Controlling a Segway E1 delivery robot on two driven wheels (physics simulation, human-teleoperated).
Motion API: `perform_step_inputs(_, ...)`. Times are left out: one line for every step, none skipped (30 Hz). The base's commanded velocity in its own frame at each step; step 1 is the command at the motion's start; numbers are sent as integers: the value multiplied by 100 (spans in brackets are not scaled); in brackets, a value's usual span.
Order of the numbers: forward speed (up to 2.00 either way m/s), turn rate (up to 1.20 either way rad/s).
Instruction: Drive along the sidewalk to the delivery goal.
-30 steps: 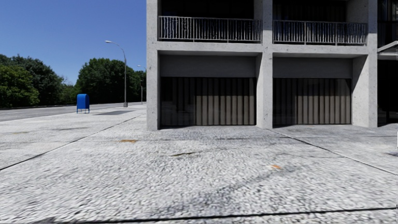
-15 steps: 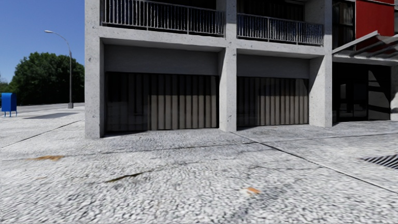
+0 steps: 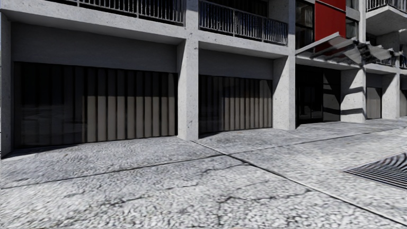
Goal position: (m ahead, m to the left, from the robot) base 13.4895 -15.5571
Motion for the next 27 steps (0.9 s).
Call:
perform_step_inputs(154, -55)
perform_step_inputs(155, -55)
perform_step_inputs(155, -55)
perform_step_inputs(155, -55)
perform_step_inputs(155, -55)
perform_step_inputs(155, -55)
perform_step_inputs(155, -55)
perform_step_inputs(155, -55)
perform_step_inputs(155, -55)
perform_step_inputs(155, -55)
perform_step_inputs(155, -55)
perform_step_inputs(155, -55)
perform_step_inputs(155, -55)
perform_step_inputs(155, -55)
perform_step_inputs(155, -55)
perform_step_inputs(155, -55)
perform_step_inputs(155, -55)
perform_step_inputs(155, -55)
perform_step_inputs(155, -55)
perform_step_inputs(155, -55)
perform_step_inputs(155, -55)
perform_step_inputs(155, -55)
perform_step_inputs(155, -55)
perform_step_inputs(155, -55)
perform_step_inputs(155, -55)
perform_step_inputs(155, -55)
perform_step_inputs(155, -55)
